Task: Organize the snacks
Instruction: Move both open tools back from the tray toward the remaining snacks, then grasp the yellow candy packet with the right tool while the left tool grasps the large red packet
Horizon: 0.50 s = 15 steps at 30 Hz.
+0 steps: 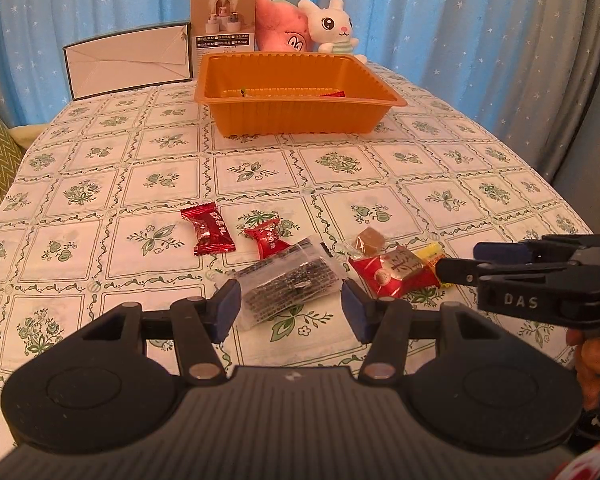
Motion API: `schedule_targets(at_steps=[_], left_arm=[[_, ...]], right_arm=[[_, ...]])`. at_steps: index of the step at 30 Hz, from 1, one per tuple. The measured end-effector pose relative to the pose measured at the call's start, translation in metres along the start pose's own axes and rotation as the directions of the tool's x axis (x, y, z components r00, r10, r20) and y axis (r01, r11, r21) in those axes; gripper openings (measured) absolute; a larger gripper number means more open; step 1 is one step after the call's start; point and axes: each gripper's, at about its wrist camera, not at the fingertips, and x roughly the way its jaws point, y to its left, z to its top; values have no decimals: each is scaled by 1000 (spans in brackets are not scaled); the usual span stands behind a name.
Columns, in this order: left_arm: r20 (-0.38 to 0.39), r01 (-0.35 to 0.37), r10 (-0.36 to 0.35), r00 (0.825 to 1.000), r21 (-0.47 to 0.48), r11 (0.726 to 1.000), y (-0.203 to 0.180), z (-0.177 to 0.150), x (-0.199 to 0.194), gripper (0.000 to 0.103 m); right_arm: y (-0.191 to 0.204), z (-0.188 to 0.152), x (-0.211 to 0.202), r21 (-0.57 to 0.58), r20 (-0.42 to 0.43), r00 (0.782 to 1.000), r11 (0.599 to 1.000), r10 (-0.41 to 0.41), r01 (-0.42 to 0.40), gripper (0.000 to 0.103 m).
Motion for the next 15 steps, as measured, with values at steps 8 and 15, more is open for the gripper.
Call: schedule_targets(at_steps=[8, 15], left_arm=[[-5, 23, -23, 1000, 41, 999, -2, 5, 10, 52], [2, 99, -100, 995, 140, 985, -16, 15, 16, 52]], right_arm=[[13, -1, 17, -91, -16, 1000, 996, -23, 21, 29], [-2, 0, 6, -10, -11, 998, 998, -65, 65, 26]])
